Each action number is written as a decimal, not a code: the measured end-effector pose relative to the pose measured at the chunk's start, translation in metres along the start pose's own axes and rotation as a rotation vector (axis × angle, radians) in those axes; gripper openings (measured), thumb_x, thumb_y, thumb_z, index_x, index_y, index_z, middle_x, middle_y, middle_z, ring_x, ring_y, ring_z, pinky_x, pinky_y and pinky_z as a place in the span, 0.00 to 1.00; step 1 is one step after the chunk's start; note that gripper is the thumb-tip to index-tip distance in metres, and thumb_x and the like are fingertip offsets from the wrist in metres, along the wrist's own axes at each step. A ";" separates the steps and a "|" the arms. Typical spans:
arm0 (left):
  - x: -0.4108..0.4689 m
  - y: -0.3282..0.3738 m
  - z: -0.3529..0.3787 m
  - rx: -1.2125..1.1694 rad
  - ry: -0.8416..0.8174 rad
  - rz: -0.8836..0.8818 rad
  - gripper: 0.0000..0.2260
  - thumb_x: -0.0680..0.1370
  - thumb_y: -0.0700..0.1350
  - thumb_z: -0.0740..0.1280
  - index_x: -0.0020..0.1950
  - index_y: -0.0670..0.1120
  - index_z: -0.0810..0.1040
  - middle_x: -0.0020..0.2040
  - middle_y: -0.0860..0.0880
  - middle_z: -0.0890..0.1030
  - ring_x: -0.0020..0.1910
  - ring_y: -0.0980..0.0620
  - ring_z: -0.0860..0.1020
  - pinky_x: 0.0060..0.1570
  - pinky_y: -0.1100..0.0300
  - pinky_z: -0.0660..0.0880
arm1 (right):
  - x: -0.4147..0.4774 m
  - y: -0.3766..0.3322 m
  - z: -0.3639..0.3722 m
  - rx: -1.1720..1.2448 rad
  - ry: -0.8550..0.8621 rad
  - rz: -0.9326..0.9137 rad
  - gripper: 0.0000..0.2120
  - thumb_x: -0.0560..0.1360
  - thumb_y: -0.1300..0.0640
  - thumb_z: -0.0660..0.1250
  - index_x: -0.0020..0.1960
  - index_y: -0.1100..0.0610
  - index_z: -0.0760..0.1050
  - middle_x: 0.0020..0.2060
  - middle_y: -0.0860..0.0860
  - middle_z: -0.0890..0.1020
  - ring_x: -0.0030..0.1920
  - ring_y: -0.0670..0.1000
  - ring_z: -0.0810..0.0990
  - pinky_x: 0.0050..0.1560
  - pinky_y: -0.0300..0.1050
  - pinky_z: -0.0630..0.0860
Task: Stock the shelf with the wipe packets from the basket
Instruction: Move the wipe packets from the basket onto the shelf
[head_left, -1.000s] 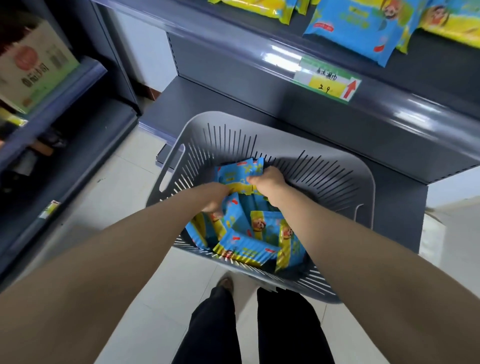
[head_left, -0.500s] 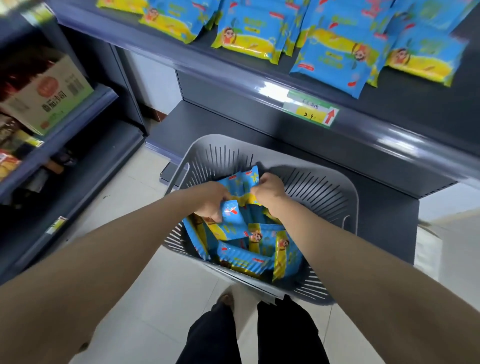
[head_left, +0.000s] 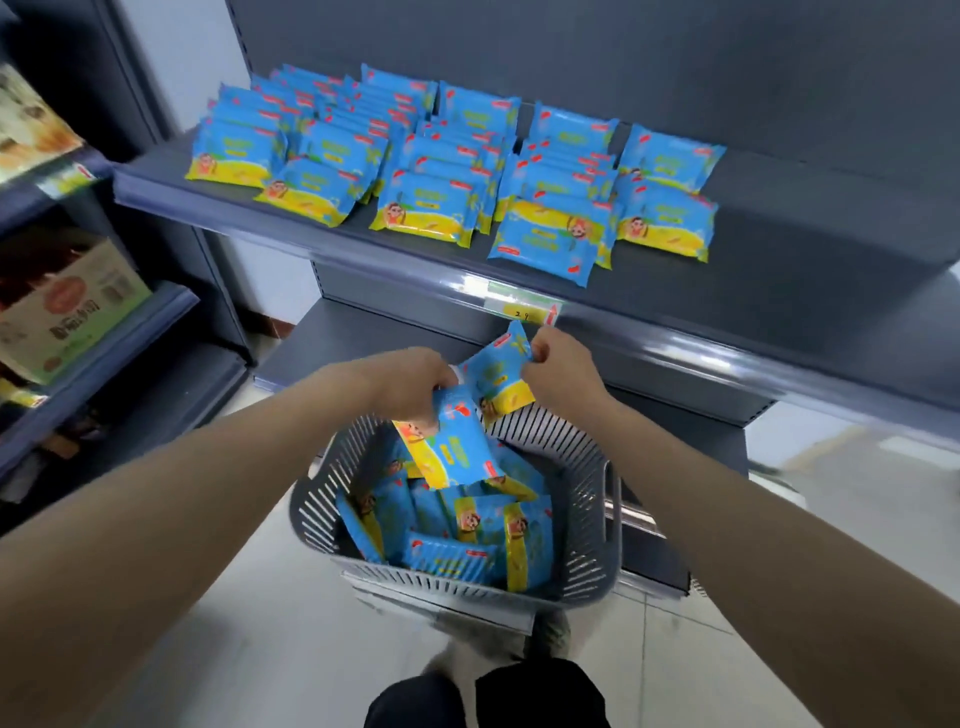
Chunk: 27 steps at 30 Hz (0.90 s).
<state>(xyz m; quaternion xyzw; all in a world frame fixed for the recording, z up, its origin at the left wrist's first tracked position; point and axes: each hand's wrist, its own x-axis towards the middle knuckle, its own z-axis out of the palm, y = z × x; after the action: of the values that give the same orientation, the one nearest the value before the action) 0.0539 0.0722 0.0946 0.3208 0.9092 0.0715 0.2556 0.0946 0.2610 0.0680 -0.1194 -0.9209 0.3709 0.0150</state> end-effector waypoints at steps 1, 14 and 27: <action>0.000 0.005 -0.008 -0.029 0.008 0.014 0.08 0.67 0.42 0.73 0.39 0.49 0.74 0.31 0.53 0.71 0.35 0.50 0.70 0.31 0.61 0.65 | -0.001 -0.004 -0.011 0.021 0.026 -0.010 0.16 0.70 0.68 0.59 0.33 0.54 0.56 0.30 0.49 0.63 0.32 0.50 0.61 0.31 0.46 0.56; 0.036 0.075 -0.081 -0.676 0.176 0.307 0.14 0.69 0.27 0.70 0.49 0.43 0.76 0.45 0.48 0.81 0.38 0.63 0.79 0.42 0.68 0.77 | 0.022 0.005 -0.167 0.265 0.382 -0.074 0.36 0.70 0.72 0.54 0.71 0.42 0.60 0.48 0.53 0.80 0.38 0.52 0.76 0.34 0.45 0.74; 0.114 0.131 -0.103 -0.711 0.270 0.374 0.19 0.68 0.29 0.72 0.52 0.46 0.73 0.54 0.37 0.78 0.52 0.39 0.79 0.51 0.42 0.77 | 0.080 0.098 -0.225 0.185 0.350 0.080 0.20 0.68 0.74 0.61 0.41 0.47 0.69 0.41 0.52 0.74 0.32 0.48 0.70 0.26 0.37 0.69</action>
<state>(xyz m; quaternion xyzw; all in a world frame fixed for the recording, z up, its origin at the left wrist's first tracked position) -0.0029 0.2494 0.1736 0.3601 0.7794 0.4671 0.2115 0.0635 0.5005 0.1589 -0.2165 -0.8607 0.4279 0.1710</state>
